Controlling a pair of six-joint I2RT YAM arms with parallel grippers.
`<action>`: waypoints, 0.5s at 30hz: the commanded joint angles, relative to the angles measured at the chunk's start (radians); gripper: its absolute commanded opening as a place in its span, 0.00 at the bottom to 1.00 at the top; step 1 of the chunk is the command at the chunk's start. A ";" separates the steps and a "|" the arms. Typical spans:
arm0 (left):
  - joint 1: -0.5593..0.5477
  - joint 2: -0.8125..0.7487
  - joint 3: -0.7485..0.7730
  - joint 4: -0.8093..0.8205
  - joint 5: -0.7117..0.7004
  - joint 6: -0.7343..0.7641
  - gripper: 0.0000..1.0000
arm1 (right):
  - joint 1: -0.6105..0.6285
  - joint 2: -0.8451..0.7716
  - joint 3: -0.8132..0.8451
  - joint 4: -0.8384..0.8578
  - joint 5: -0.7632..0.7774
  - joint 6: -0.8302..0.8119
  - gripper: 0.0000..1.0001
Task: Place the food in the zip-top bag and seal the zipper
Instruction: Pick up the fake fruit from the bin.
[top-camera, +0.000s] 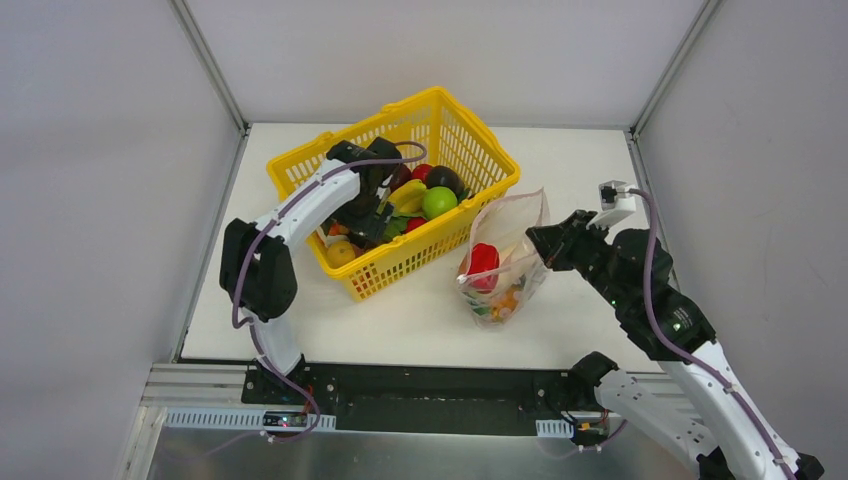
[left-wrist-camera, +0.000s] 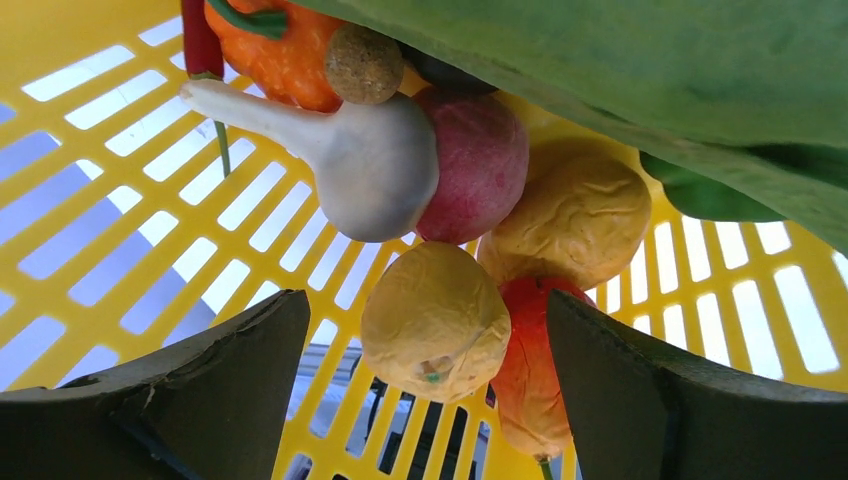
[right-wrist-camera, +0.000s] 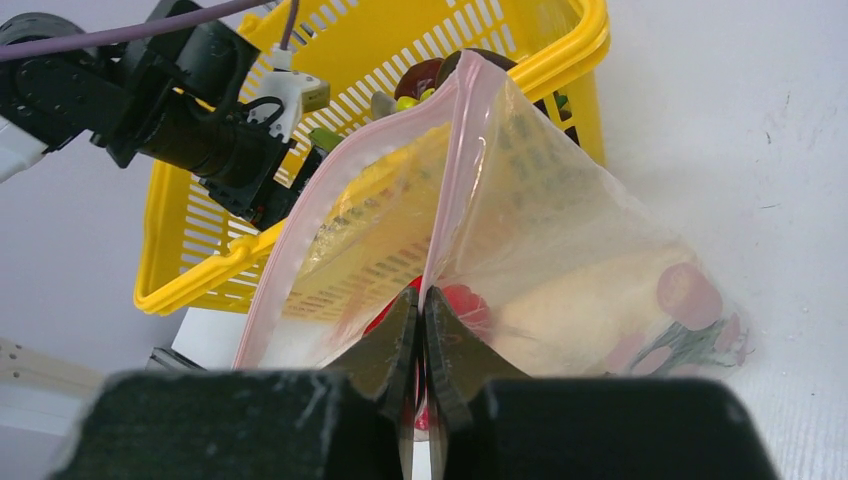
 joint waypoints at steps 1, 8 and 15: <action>0.008 0.047 0.021 -0.105 -0.055 0.020 0.90 | 0.002 0.013 0.011 0.047 -0.050 -0.049 0.07; 0.008 0.088 0.023 -0.164 -0.100 0.003 0.86 | 0.002 0.010 0.011 0.047 -0.051 -0.048 0.07; 0.008 0.129 0.034 -0.171 -0.106 0.013 0.63 | 0.002 -0.003 0.016 0.042 -0.053 -0.029 0.07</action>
